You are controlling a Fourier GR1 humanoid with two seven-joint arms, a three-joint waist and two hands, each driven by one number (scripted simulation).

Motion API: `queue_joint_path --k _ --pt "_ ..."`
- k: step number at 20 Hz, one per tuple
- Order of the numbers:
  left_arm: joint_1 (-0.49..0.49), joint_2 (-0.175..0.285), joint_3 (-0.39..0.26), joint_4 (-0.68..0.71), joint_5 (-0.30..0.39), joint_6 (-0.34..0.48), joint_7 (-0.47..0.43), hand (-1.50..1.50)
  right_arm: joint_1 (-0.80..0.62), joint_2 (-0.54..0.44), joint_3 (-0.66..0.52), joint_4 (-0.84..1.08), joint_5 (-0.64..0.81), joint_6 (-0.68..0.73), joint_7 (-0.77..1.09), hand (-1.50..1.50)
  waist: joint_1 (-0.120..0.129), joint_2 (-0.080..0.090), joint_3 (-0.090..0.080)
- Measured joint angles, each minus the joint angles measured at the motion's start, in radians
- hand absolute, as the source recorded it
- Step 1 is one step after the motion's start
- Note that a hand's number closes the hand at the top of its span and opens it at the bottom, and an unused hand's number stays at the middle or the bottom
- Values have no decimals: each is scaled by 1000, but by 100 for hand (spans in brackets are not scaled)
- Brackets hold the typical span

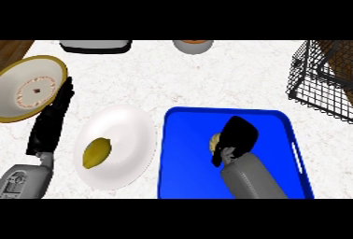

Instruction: Pick the squash from the tray and place it in the tiered basket

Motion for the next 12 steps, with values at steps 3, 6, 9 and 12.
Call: queue_joint_path --k 3,6,9,12 --pt "-3 -3 -3 -7 -6 0 7 0 -30 0 23 37 3 20 -10 150 -1 -2 0" --pt "-3 4 6 -18 -3 -10 19 0 -53 -3 40 70 -12 10 -13 150 -2 -3 -1" --pt "19 -2 3 -38 -6 -11 22 0 -62 -11 55 66 -33 -13 -6 150 -4 -1 -1" --pt "14 -3 11 -21 -7 -18 5 0 -140 -13 35 138 -96 -47 -58 150 -1 6 1"
